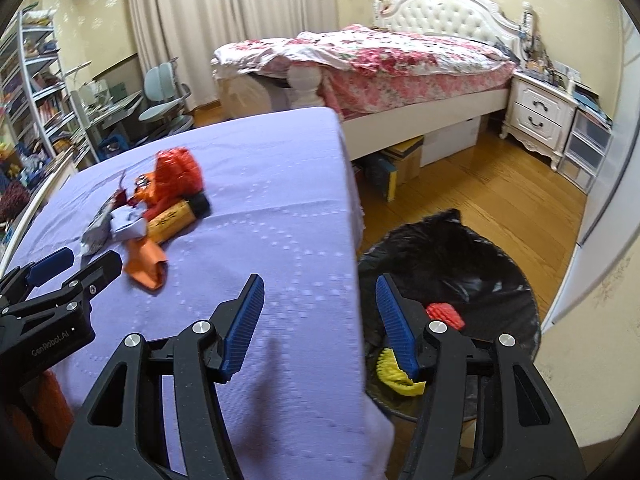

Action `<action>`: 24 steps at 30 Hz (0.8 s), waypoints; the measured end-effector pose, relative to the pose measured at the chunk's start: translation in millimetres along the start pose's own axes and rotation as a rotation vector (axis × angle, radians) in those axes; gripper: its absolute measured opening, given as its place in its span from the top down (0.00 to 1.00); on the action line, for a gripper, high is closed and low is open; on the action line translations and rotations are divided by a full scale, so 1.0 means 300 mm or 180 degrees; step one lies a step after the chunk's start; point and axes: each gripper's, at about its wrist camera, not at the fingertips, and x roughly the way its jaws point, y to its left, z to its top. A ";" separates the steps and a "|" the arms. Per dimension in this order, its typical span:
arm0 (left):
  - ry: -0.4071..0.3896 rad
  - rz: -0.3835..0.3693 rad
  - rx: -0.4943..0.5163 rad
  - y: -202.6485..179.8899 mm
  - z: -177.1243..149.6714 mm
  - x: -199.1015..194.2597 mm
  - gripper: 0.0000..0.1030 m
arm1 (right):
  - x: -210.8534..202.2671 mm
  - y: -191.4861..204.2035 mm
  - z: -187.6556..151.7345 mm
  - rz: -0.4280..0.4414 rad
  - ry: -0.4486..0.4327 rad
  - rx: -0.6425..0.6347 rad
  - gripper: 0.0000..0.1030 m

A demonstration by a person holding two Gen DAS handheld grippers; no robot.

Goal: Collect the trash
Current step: 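Move both open grippers back over the remaining trash on the table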

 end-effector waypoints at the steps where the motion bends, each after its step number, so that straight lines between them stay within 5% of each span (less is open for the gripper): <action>1: 0.0009 0.0033 -0.0022 0.020 -0.004 0.001 0.18 | 0.002 0.013 0.000 0.0015 0.0005 -0.0025 0.45; 14: 0.0073 0.0400 -0.0327 0.253 -0.048 -0.003 0.18 | 0.060 0.223 0.018 0.0319 0.0168 -0.0319 0.45; 24: 0.0118 0.0466 -0.0491 0.348 -0.057 0.000 0.18 | 0.095 0.374 0.018 0.0506 0.0280 -0.0559 0.45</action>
